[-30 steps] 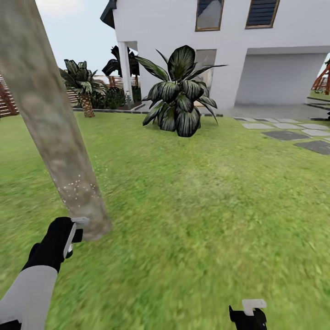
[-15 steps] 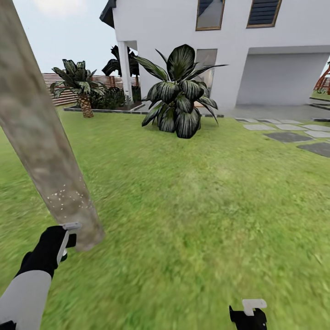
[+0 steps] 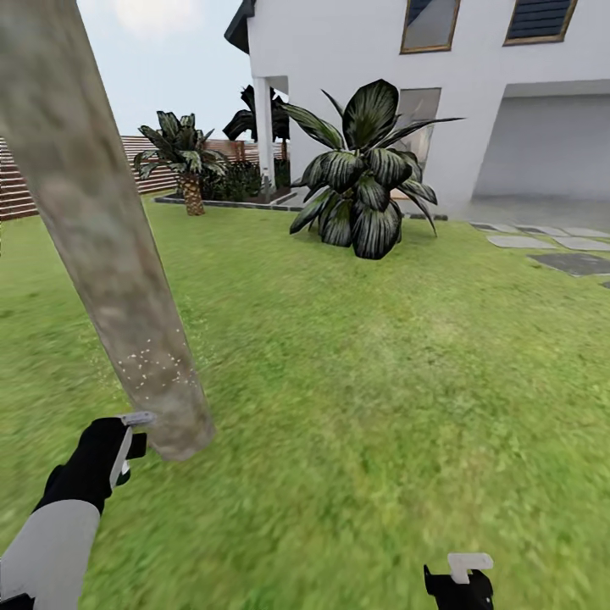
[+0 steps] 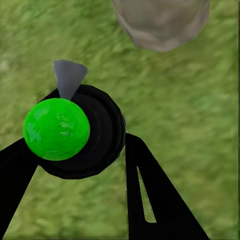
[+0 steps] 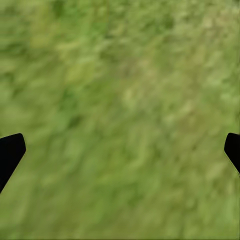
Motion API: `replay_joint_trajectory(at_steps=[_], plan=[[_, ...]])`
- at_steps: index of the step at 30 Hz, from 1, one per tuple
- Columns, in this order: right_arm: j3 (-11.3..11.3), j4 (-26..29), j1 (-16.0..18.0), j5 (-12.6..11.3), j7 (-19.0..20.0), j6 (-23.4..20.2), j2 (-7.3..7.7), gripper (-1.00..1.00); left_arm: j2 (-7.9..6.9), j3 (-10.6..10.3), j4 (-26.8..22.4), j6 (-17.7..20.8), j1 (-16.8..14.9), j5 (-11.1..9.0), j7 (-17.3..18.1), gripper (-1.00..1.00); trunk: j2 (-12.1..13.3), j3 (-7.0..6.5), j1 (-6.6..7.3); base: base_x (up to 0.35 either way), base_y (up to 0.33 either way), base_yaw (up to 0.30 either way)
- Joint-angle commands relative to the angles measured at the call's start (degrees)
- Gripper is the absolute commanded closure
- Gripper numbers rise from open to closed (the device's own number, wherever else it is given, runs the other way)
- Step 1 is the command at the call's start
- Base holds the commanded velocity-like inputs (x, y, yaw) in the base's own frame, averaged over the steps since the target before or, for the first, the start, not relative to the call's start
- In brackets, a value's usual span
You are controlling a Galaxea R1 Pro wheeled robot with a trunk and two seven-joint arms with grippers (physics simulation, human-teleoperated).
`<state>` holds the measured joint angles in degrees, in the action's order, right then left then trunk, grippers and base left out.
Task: In the garden, pick up the pesticide atomizer on the floor and spray pesticide onto both trees until each tree trunk is fully covered.
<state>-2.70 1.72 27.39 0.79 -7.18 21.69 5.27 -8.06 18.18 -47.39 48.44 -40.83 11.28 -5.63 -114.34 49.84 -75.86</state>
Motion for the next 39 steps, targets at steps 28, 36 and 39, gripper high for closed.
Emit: replay_joint_trajectory(at_steps=[28, 36, 39], plan=[[-0.3, 0.0, 0.0, 0.2, -0.4, 0.1, 0.0, -1.0, 0.86, 0.2, -0.6, 0.2, 0.0, 0.1, -0.1, 1.0, 0.0, 0.05, 0.0, 0.159, -0.22, 0.003], [-0.3, 0.0, 0.0, 0.2, -0.4, 0.1, 0.0, -1.0, 0.77, 0.2, -0.7, 0.2, 0.0, 0.2, -0.1, 1.0, 0.0, 0.05, 0.0, -0.09, -0.225, 0.239], [-0.3, 0.0, 0.0, 0.2, -0.4, 0.1, 0.0, -1.0, 0.77, 0.2, -0.6, 0.1, 0.0, 0.1, -0.1, 1.0, 0.0, 0.05, 0.0, -0.278, -0.148, 0.277]])
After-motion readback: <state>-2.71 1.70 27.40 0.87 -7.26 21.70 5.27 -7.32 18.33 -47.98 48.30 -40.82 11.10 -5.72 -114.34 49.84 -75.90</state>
